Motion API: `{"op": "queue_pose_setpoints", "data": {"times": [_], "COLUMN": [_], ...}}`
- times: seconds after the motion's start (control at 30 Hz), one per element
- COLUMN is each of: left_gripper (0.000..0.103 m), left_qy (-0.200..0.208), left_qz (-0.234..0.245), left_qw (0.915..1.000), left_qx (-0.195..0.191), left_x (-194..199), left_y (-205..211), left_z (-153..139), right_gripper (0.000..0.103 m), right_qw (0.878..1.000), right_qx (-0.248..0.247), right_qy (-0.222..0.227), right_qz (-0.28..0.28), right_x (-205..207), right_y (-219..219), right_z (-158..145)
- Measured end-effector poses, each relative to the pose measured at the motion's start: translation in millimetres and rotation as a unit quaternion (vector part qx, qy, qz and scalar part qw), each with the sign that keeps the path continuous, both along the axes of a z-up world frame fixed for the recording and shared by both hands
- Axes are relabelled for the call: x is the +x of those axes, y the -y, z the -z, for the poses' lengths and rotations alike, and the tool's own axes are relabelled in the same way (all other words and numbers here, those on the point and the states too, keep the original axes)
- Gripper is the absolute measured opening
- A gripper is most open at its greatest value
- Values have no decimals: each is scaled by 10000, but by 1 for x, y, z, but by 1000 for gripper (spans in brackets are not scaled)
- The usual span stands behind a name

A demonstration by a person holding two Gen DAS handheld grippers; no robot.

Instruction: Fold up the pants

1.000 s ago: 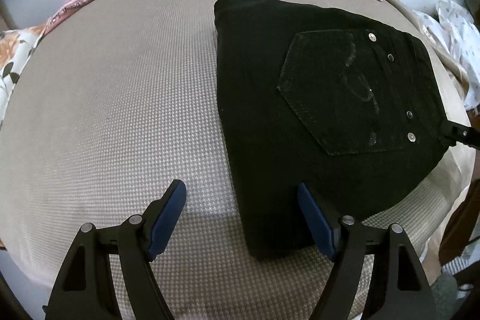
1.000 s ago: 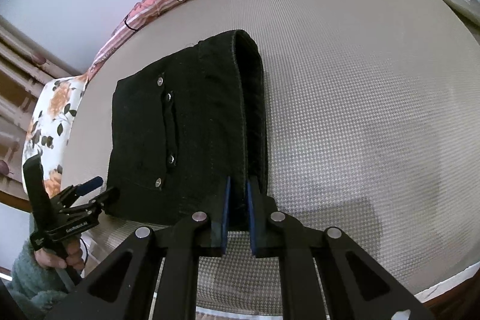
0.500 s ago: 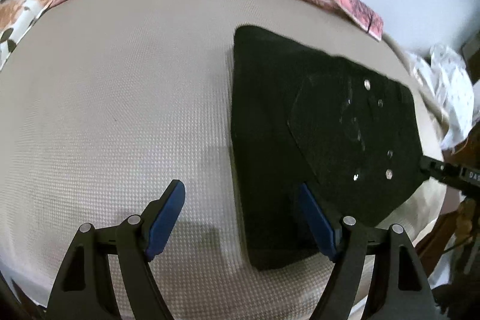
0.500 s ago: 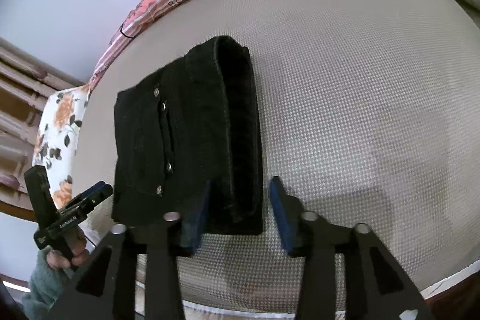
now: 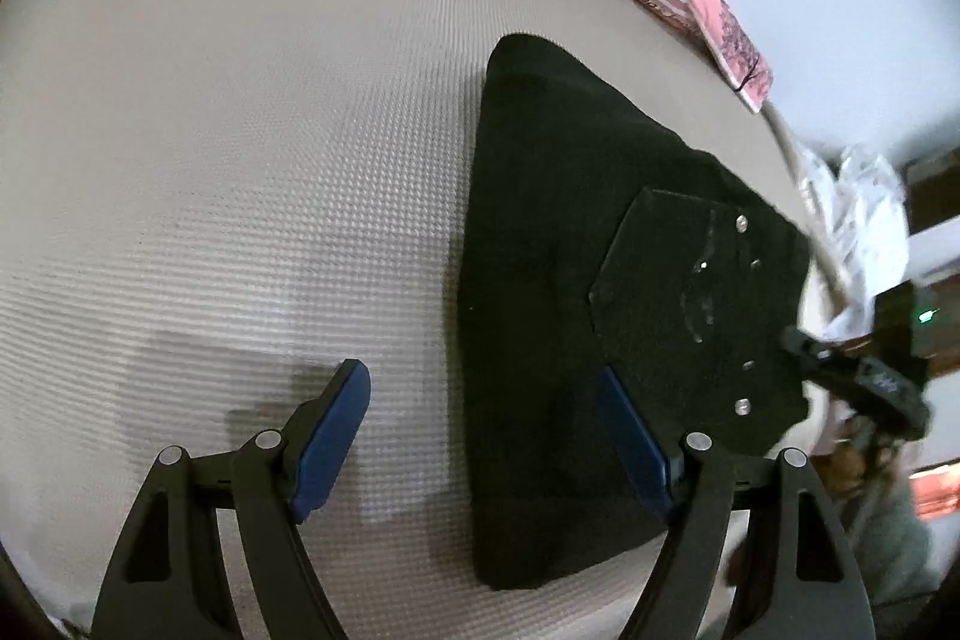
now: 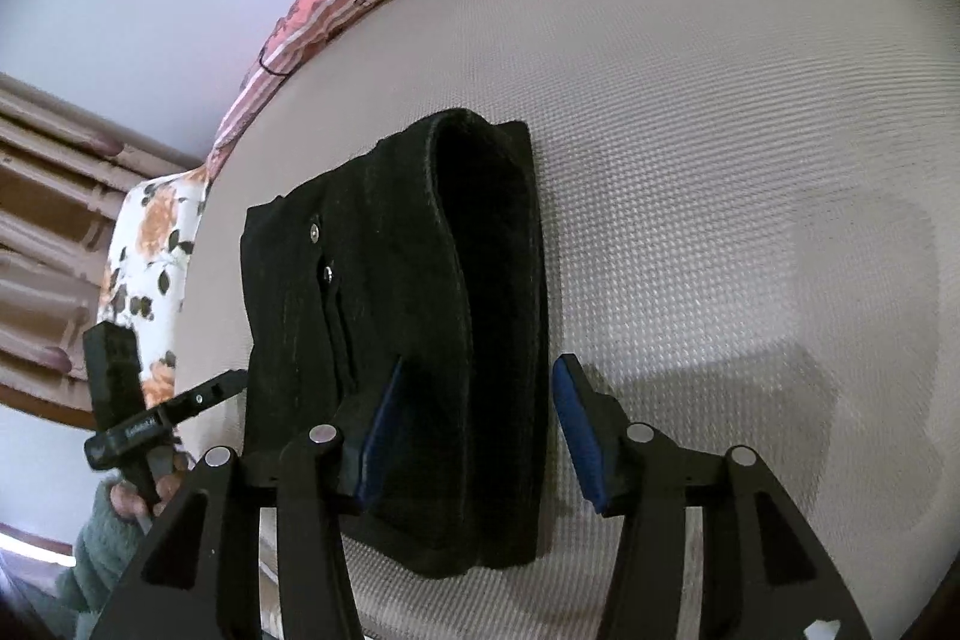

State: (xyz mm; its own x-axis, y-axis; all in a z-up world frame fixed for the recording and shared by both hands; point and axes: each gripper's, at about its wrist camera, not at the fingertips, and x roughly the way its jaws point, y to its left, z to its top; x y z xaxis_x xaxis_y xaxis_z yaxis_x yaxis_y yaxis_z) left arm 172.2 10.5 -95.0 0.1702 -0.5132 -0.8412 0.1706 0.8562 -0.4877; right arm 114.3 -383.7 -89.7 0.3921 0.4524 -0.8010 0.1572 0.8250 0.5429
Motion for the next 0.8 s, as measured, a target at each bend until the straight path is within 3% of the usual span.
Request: {"op": "queue_pose_setpoints", "data": {"times": [0.17, 0.4, 0.67, 0.77, 0.8], "left_gripper": [74, 70, 70, 62, 54], "left_qy": [-289, -580, -563, -448, -401], "left_qz": [100, 324, 449, 421, 405], "left_qw": [9976, 9918, 9897, 9908, 9914], "left_qx": [-622, -1094, -1234, -1206, -1179], "left_x": [7, 22, 34, 37, 37], "left_y": [-4, -3, -2, 2, 3], "left_z": [6, 11, 12, 11, 12], "right_gripper": [53, 52, 40, 37, 37], "right_qw": [9984, 9937, 9867, 9842, 9840], "right_qx": [525, 1044, 1481, 1635, 1646], "right_qy": [27, 0, -66, 1, 27], "right_qz": [-202, -408, -673, -688, -684], "right_x": [5, 14, 35, 41, 41], "right_y": [12, 23, 20, 18, 18], "right_z": [16, 23, 33, 37, 38]}}
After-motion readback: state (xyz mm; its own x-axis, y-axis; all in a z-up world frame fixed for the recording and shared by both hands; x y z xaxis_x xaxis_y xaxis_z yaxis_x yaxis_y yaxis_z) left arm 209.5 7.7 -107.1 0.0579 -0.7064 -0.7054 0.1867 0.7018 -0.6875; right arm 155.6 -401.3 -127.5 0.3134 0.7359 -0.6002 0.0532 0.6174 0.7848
